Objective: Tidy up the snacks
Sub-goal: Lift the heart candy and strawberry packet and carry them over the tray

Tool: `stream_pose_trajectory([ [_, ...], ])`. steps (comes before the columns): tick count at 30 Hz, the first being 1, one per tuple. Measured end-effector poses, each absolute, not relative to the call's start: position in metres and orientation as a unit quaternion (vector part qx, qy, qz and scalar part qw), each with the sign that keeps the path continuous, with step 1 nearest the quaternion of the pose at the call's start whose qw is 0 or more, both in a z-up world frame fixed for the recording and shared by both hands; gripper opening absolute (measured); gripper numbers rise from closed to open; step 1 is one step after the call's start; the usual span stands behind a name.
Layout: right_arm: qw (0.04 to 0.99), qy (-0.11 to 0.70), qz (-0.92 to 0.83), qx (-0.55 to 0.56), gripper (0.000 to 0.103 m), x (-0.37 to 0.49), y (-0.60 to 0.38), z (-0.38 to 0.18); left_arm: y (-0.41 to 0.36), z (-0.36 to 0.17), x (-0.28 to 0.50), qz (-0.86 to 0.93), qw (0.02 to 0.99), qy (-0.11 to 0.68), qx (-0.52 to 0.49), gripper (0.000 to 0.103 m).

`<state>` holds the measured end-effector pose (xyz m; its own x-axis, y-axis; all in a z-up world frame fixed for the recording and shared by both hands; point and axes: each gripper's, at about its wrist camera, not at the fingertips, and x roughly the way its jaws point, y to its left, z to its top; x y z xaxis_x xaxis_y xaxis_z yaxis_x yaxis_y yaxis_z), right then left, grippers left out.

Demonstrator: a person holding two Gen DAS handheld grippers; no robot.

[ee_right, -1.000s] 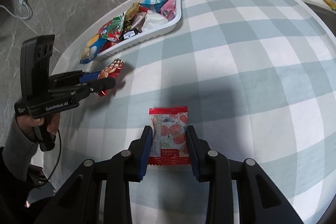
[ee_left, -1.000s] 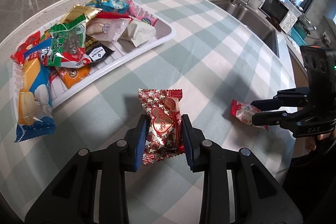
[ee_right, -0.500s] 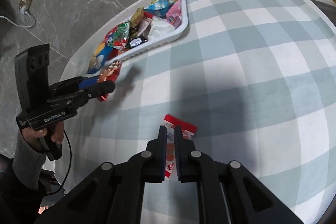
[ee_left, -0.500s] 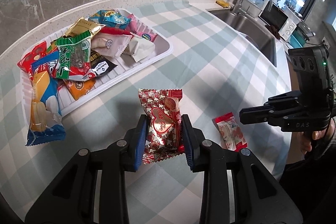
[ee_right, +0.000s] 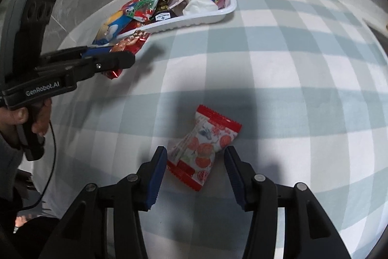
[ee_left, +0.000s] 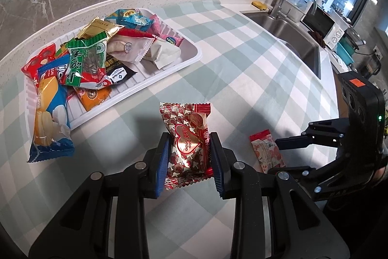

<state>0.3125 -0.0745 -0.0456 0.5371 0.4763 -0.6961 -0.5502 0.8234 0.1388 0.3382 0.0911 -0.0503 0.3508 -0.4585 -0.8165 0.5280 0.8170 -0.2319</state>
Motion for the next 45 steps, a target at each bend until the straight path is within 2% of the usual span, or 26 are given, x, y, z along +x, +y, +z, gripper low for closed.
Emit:
stream_pose_trajectory([
  [3,0.880,0.375,0.283,-0.065,0.053,0.313,-0.068,-0.045,0.090,-0.051,0.339,-0.300,0.821,0.484,0.036,0.029],
  [8,0.892,0.350,0.254,-0.132,0.036,0.305,-0.053,-0.048,0.091,-0.051,0.338,-0.298,0.823,0.483,0.035,0.029],
  [11,0.889,0.352,0.269,-0.119,0.033,0.305,-0.058,-0.047,0.092,-0.051,0.338,-0.296,0.823,0.483,0.032,0.029],
  [23,0.873,0.362,0.326,0.014,0.033,0.321,-0.085,-0.025,0.097,-0.045,0.336,-0.294,0.828,0.477,0.028,0.029],
  [45,0.872,0.322,0.369,0.032,0.033,0.354,-0.062,0.040,0.114,-0.018,0.352,-0.275,0.848,0.452,0.029,0.029],
])
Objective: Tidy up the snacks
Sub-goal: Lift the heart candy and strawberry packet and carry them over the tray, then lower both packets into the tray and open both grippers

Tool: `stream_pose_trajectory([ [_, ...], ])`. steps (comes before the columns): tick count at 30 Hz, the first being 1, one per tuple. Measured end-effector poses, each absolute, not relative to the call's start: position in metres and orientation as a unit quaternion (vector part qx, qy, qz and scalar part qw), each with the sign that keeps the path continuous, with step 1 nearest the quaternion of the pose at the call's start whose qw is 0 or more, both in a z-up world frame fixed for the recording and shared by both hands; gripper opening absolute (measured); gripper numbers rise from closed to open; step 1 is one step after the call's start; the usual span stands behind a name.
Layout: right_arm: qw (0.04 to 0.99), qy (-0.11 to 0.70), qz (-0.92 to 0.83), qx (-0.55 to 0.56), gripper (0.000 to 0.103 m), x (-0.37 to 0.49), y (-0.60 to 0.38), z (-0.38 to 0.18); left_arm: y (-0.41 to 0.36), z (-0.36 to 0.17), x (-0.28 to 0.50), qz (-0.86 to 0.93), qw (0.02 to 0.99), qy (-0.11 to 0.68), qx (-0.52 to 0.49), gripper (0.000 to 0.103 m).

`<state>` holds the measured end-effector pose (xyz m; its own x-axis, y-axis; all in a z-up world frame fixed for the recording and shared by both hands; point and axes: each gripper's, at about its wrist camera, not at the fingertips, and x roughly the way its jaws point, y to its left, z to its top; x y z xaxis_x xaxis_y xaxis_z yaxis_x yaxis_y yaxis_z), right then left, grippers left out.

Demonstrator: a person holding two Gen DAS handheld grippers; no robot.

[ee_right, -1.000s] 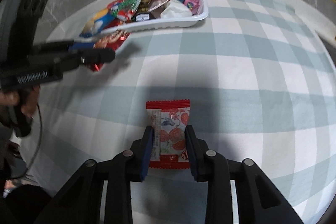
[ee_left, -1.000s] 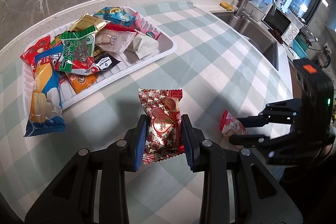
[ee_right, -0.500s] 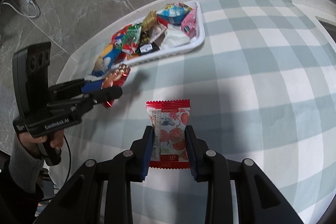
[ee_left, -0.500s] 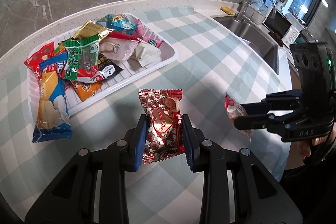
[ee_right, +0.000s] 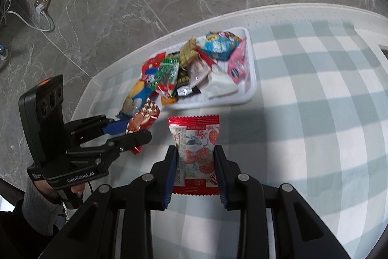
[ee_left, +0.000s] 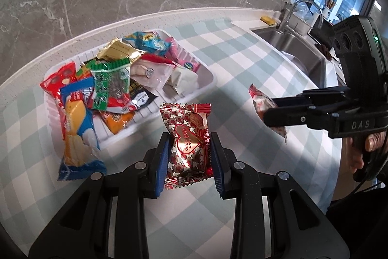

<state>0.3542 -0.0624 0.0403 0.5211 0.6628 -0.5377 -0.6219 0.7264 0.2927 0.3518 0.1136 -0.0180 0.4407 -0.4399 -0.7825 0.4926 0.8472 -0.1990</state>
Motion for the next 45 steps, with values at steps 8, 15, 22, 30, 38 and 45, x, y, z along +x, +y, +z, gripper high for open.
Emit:
stream_pose_trajectory([
  [8,0.872,0.311,0.378,0.023,0.033,0.372,-0.045,0.061,0.122,-0.008,0.367,-0.262,0.857,0.443,0.028,0.029],
  [15,0.872,0.301,0.386,0.015,0.033,0.389,-0.028,0.078,0.131,0.002,0.386,-0.250,0.864,0.435,0.027,0.029],
  [22,0.873,0.294,0.390,0.009,0.033,0.410,-0.011,0.093,0.138,0.007,0.408,-0.237,0.869,0.433,0.018,0.029],
  [30,0.875,0.290,0.389,0.005,0.033,0.437,0.005,0.107,0.148,0.012,0.437,-0.217,0.874,0.434,0.012,0.029],
  [38,0.872,0.299,0.388,-0.002,0.033,0.461,0.021,0.107,0.153,0.008,0.464,-0.199,0.876,0.439,0.011,0.029],
  [45,0.871,0.303,0.387,-0.011,0.033,0.477,0.034,0.105,0.158,0.003,0.479,-0.188,0.877,0.441,0.014,0.029],
])
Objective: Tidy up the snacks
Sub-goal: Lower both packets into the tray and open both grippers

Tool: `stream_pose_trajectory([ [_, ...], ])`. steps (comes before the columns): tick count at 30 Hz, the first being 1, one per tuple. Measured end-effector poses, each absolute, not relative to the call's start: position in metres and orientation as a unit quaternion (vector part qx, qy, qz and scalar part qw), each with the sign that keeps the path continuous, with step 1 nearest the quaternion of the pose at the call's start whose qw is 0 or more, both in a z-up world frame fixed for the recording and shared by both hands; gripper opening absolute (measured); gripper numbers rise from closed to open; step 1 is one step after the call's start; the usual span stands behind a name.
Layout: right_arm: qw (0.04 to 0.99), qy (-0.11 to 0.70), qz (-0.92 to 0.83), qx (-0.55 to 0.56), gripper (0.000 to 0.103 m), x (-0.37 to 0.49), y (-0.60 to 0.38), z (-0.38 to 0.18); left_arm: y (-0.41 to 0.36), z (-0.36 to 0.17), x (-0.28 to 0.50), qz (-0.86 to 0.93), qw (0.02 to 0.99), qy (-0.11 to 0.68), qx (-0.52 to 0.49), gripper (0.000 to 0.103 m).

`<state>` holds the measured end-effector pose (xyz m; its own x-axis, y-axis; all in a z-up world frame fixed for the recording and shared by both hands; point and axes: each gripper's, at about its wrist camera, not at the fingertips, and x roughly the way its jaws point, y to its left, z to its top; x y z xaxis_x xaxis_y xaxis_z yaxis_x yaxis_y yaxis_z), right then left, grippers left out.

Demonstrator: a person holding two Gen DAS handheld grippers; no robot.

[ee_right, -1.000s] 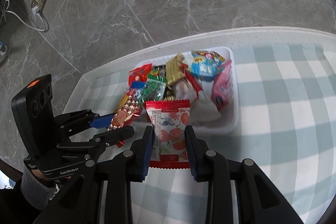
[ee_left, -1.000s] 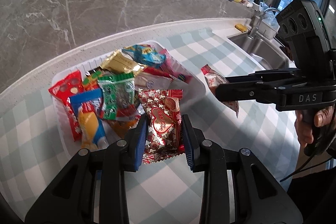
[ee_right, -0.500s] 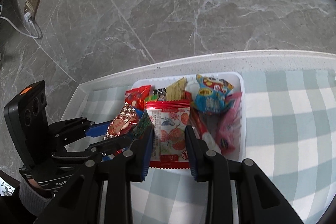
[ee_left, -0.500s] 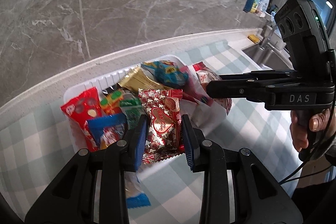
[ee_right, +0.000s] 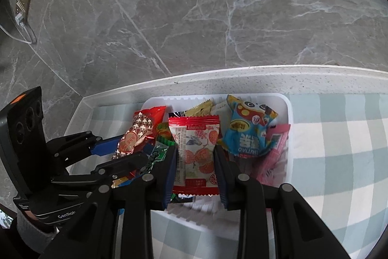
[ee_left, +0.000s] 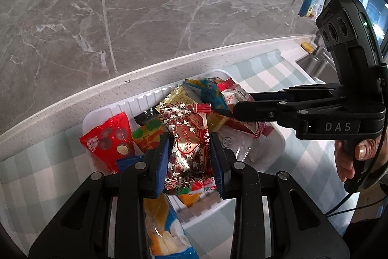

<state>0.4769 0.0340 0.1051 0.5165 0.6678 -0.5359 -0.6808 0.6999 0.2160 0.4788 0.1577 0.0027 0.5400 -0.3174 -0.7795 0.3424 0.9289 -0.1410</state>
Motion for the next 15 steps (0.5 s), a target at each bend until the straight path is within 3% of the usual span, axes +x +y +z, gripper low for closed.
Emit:
stream_pose_trajectory([
  [15,0.868,0.310,0.386,-0.029,0.033,0.503,0.054,0.102,0.160,-0.013,0.498,-0.175,0.876,0.449,0.016,0.030],
])
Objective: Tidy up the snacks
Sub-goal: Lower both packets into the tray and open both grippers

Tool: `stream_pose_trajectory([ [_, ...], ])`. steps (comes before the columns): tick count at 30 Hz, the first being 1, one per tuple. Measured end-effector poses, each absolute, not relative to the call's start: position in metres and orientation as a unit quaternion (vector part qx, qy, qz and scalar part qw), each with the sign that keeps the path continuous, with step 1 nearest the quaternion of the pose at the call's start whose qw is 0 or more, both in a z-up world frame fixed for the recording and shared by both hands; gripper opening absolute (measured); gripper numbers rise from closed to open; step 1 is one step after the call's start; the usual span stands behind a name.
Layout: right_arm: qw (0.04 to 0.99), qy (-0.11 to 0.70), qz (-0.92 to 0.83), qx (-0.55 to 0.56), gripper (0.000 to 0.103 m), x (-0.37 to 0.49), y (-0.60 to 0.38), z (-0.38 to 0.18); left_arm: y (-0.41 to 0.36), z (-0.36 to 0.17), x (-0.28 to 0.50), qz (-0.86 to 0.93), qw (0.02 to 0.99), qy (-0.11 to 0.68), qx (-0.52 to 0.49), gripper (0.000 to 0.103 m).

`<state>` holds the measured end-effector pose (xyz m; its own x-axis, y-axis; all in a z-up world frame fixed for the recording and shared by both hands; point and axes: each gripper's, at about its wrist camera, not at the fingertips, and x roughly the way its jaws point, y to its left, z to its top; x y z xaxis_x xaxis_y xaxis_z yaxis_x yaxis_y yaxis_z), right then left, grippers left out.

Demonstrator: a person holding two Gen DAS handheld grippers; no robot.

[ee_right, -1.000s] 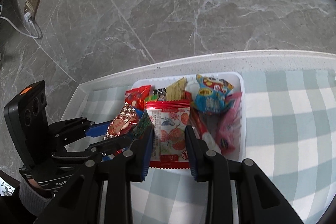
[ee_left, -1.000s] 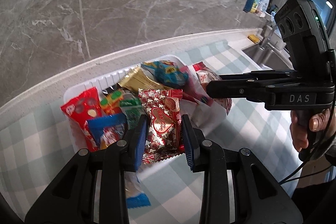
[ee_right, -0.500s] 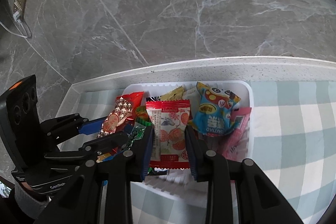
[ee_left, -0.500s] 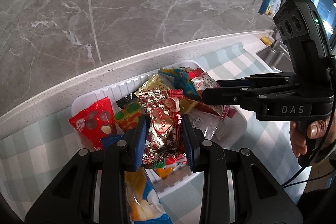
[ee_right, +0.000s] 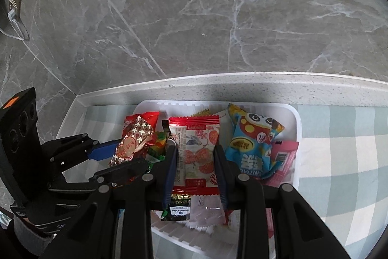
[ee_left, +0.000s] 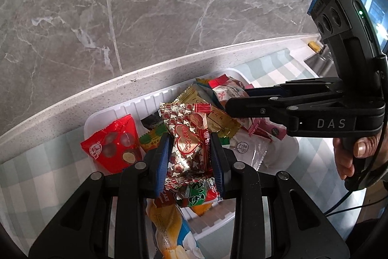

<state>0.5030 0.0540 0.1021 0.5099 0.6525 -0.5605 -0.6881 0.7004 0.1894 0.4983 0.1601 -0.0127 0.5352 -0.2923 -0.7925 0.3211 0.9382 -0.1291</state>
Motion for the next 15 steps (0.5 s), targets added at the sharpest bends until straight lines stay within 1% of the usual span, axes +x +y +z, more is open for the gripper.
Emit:
stream_pose_trajectory([
  [7,0.870,0.315,0.376,-0.050,0.034,0.509,0.062,0.097,0.160,-0.020,0.503,-0.164,0.877,0.450,0.019,0.030],
  [10,0.871,0.313,0.374,-0.059,0.035,0.509,0.066,0.095,0.158,-0.025,0.505,-0.156,0.877,0.454,0.028,0.031],
  [13,0.874,0.306,0.373,-0.065,0.040,0.506,0.068,0.096,0.157,-0.028,0.506,-0.146,0.879,0.453,0.025,0.055],
  [14,0.876,0.301,0.371,-0.067,0.044,0.504,0.067,0.098,0.158,-0.028,0.506,-0.147,0.880,0.451,0.021,0.055],
  [15,0.877,0.298,0.372,-0.068,0.045,0.502,0.066,0.099,0.159,-0.027,0.506,-0.146,0.881,0.449,0.016,0.055],
])
